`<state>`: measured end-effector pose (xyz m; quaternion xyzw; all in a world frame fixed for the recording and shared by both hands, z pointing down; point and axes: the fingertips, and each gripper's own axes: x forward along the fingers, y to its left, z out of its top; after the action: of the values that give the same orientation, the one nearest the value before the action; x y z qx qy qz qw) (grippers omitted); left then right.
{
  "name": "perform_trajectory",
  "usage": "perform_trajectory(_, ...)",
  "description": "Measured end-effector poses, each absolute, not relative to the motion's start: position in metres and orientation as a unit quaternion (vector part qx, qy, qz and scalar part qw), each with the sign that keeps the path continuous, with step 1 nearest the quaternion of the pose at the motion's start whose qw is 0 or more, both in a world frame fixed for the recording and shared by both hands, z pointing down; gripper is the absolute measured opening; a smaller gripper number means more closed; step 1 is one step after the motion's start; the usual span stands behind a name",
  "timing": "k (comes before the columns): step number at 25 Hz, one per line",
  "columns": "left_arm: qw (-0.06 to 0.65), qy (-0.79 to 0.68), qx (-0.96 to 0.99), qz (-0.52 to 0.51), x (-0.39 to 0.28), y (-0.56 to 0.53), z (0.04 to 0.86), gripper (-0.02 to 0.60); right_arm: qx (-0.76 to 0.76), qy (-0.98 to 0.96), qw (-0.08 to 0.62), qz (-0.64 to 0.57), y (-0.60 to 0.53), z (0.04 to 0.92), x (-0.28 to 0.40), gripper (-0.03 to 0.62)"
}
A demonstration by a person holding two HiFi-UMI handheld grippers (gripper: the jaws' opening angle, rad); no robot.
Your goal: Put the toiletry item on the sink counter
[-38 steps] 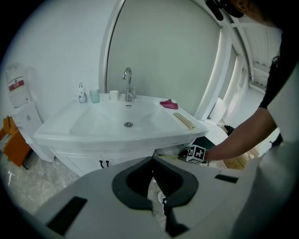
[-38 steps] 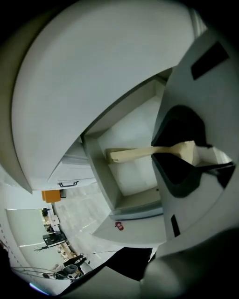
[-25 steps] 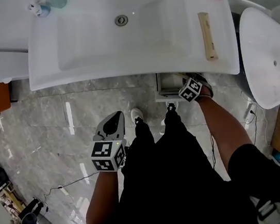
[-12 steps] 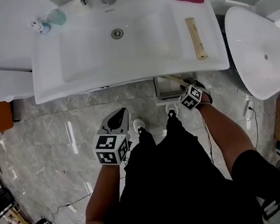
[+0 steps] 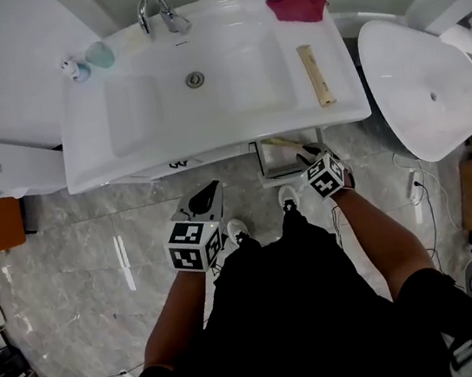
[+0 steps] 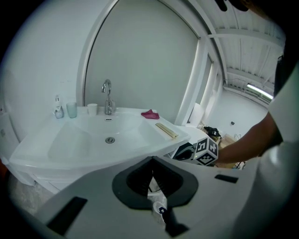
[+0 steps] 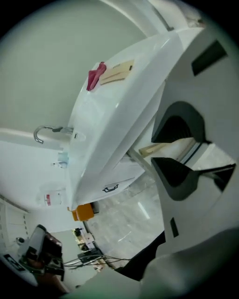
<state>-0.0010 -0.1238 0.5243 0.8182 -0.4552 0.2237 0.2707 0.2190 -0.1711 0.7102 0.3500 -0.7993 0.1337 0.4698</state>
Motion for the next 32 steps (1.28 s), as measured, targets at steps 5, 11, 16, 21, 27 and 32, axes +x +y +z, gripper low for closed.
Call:
perform_trajectory(5,0.252,-0.439,0.839,0.2,0.007,-0.131,0.5,0.005,0.391,-0.823,0.349,0.22,-0.171,0.646,0.204,0.091)
perform_trajectory(11,0.223,-0.423,0.86,0.178,0.016,-0.141,0.467,0.006,0.408,-0.852,0.25,0.212,-0.162,0.545,0.185,0.09)
perform_trajectory(16,0.196,-0.415,0.874,0.158,0.017,-0.144,0.442,0.006,0.419,-0.87,0.193,0.172,-0.153,0.481,0.172,0.083)
perform_trajectory(21,0.186,-0.413,0.88,0.144,0.021,-0.145,0.431,0.005,0.429,-0.875,0.155,0.165,-0.15,0.45,0.168,0.05)
perform_trajectory(27,0.184,-0.406,0.884,0.143,0.029,-0.144,0.43,0.005,0.433,-0.873,0.15,0.168,-0.15,0.45,0.173,0.017)
perform_trajectory(32,0.181,-0.407,0.883,0.145,0.031,-0.146,0.429,0.006,0.431,-0.873,0.158,0.167,-0.154,0.454,0.175,0.012)
